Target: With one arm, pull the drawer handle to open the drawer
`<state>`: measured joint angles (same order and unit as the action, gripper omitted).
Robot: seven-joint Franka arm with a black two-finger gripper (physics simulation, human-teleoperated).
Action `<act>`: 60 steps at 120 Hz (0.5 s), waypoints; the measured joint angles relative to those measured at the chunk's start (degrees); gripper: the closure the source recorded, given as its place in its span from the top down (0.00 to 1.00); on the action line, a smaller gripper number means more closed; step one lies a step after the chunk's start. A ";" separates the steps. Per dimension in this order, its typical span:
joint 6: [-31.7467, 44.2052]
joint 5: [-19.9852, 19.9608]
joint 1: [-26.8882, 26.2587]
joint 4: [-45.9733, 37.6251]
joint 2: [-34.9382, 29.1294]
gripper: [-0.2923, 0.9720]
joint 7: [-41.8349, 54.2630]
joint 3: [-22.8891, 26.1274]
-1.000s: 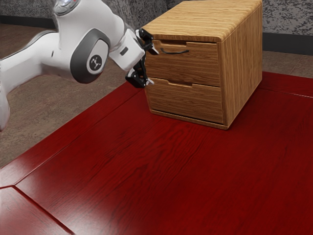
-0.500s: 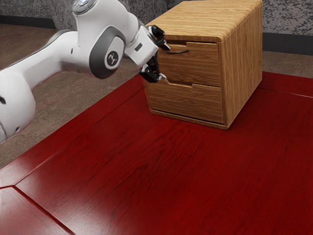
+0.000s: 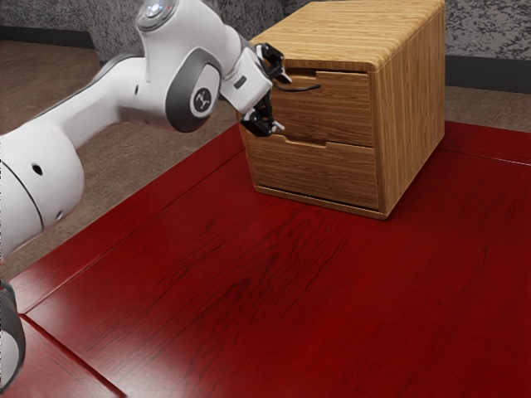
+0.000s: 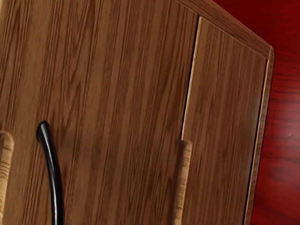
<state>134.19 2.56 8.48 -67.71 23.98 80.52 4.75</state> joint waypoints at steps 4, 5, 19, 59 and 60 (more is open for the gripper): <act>-0.04 0.00 0.03 0.43 0.45 0.77 0.15 0.00; -0.05 0.00 0.04 0.51 0.55 0.77 0.18 0.00; -0.12 -0.09 0.05 0.92 1.29 0.77 0.62 -0.04; -0.15 -0.51 0.22 0.95 2.03 0.78 1.48 -0.33; -0.15 -0.53 0.22 0.94 2.04 0.78 1.49 -0.33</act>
<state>134.04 2.03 8.71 -66.77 26.02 82.01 4.42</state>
